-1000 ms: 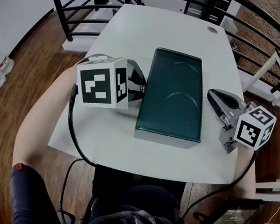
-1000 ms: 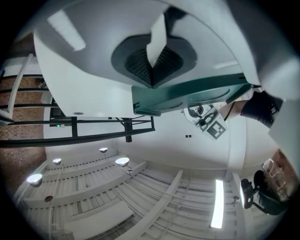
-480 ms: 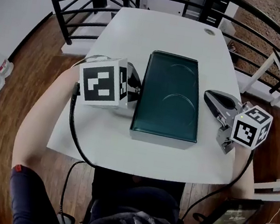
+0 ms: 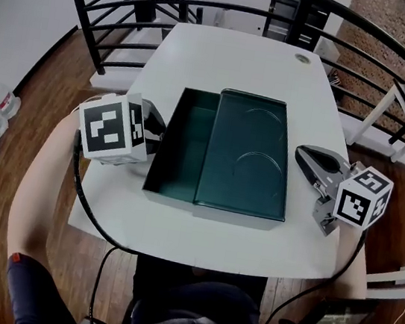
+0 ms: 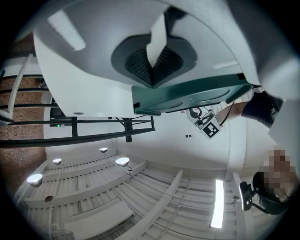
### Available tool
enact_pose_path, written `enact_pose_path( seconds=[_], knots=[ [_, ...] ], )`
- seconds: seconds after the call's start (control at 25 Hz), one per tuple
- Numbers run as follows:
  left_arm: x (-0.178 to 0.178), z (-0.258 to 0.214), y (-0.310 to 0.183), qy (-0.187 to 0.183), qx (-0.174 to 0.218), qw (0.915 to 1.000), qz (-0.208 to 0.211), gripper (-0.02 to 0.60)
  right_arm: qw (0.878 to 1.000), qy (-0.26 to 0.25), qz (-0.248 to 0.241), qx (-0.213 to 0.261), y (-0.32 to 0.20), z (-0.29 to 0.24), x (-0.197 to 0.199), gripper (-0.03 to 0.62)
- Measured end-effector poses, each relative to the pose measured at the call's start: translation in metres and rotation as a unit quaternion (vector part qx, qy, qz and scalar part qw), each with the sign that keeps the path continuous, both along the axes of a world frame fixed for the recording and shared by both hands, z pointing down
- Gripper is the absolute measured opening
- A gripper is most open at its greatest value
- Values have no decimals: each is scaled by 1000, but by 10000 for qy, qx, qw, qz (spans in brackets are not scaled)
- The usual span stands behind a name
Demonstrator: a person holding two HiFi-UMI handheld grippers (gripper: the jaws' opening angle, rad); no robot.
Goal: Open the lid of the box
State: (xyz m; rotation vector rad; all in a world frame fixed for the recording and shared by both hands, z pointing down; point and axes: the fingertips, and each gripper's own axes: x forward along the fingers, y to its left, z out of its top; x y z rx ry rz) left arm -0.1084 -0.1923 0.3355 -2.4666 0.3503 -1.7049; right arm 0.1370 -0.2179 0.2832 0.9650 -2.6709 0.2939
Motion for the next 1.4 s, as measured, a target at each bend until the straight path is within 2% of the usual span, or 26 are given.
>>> enact_pose_path(
  seconds=[0.2,0.28,0.4,0.64,0.88,1.04,1.16,1.32,1.4],
  knots=[
    [-34,0,0,-157,19,9995,-271,94,10000,-7,1,14,1,-3,1,3],
    [-42,-2,1,-39,-24,9992,-392,94,10000,-13,-1,11,1,-4,1,3],
    [-43,-6,4,195,-75,9987,-457,94,10000,-6,5,4,1,-5,1,3],
    [-41,-3,1,137,-5,9990,-414,95,10000,-12,2,3,1,-7,2,3],
    [-42,-3,2,274,64,9987,-415,97,10000,-11,6,-3,2,-6,1,3],
    [-61,1,3,111,79,9983,-571,97,10000,-8,7,-3,2,-6,1,3],
    [-74,-4,4,258,253,9968,-713,96,10000,-1,-1,-2,1,-5,1,3],
    [-86,-13,-1,191,726,9932,-892,87,10000,-3,2,-2,0,-4,2,3],
    [-89,-11,-3,100,954,9908,-953,43,10000,-1,3,1,-1,-3,2,3]
  ],
)
